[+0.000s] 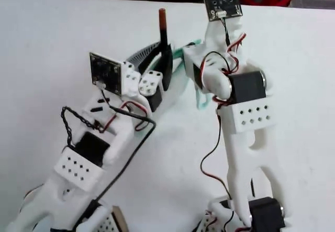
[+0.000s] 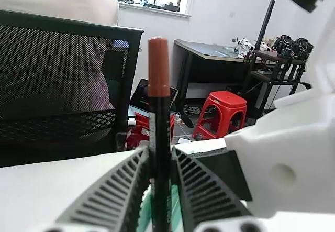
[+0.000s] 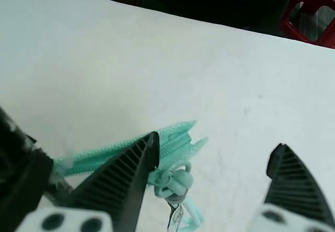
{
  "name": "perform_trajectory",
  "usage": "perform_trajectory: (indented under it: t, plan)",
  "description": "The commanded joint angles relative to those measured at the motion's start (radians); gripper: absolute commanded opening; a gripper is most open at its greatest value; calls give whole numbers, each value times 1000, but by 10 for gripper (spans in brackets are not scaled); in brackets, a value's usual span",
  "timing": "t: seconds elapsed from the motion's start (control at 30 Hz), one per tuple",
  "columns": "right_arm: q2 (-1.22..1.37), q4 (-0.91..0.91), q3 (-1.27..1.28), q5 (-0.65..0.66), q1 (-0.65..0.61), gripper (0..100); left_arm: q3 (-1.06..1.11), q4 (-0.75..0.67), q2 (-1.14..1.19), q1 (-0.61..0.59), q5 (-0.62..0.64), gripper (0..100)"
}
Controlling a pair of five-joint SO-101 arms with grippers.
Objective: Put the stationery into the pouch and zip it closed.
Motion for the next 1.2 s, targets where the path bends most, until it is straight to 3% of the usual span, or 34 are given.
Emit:
perform_trajectory:
  t: [0.0, 0.07, 0.3, 0.6, 0.8, 0.97, 1.07, 1.17]
  plan:
    - [18, -1, 17, -5, 7, 330, -9, 52, -30, -13, -6, 116]
    - [18, -1, 18, -5, 7, 330, -12, 155, -105, -4, -3, 194]
    - [19, 2, 18, -5, 7, 330, -92, 434, -438, 8, -14, 207]
    - [18, 2, 18, -8, 7, 330, 23, 634, -499, 25, -269, 208]
    - [12, 1, 9, -11, -1, 330, 155, 595, -499, 81, -313, 224]
    - [5, -25, -138, -3, -119, 321, 376, 339, -499, 27, -333, 223]
    - [70, -44, -166, 9, -226, 231, 476, 176, -499, -53, -324, 221]
    - [171, -41, -166, 149, -260, 142, 489, 160, -503, -108, -308, 221]
